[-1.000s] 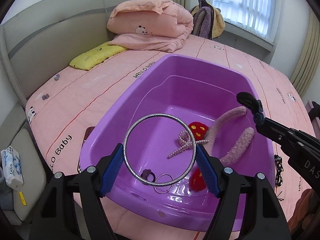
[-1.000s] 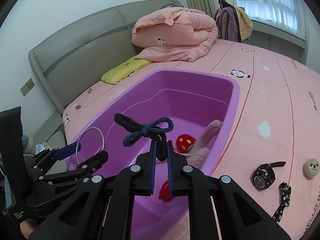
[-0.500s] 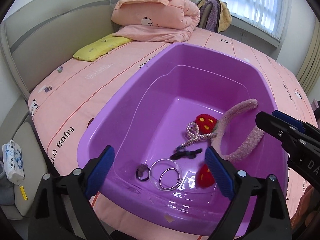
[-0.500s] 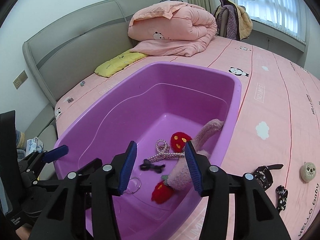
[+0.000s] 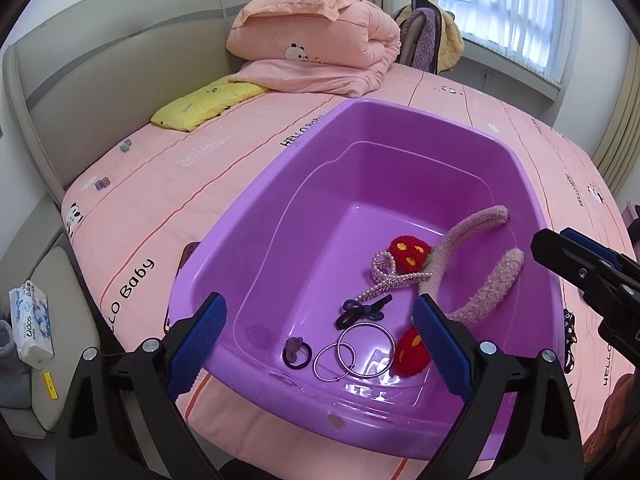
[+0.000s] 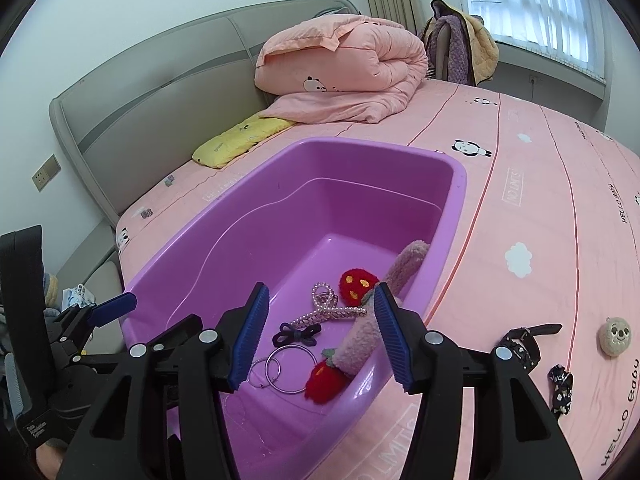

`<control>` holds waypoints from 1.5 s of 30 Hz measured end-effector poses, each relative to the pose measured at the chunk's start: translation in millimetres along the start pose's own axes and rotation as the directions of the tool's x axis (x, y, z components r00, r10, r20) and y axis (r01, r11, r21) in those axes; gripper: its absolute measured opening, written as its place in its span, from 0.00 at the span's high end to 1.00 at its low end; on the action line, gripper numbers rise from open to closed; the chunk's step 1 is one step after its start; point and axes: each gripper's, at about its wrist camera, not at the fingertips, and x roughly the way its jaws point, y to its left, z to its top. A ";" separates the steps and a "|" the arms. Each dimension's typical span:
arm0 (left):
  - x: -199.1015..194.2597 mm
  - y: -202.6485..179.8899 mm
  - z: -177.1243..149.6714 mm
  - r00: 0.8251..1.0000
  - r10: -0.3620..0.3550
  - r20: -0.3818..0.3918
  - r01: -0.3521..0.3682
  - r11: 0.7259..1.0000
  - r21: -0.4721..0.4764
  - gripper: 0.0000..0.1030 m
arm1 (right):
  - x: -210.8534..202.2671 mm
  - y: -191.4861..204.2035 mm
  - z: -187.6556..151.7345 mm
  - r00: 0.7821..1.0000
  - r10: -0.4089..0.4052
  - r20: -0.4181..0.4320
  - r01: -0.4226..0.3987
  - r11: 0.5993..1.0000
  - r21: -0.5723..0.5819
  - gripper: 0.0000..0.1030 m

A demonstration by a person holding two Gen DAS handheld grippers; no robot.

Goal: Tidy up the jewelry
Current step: 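Move both tools away from the tub back over the remaining items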

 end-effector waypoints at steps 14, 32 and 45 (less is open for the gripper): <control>-32.0 -21.3 -14.7 0.999 -0.023 0.026 0.023 1.000 0.020 0.10 | -54.0 -30.2 -45.8 1.000 0.000 0.029 -0.003 0.996 0.089 0.47; -73.4 -114.0 -48.5 0.985 -0.164 0.050 0.156 0.978 0.137 0.08 | -138.6 -121.5 -127.0 0.985 -0.164 0.053 0.145 0.955 0.260 0.46; -65.5 -186.2 -91.0 0.971 -0.238 -0.020 0.236 0.941 0.241 0.07 | -168.0 -175.8 -197.7 0.966 -0.258 -0.009 0.246 0.909 0.337 0.45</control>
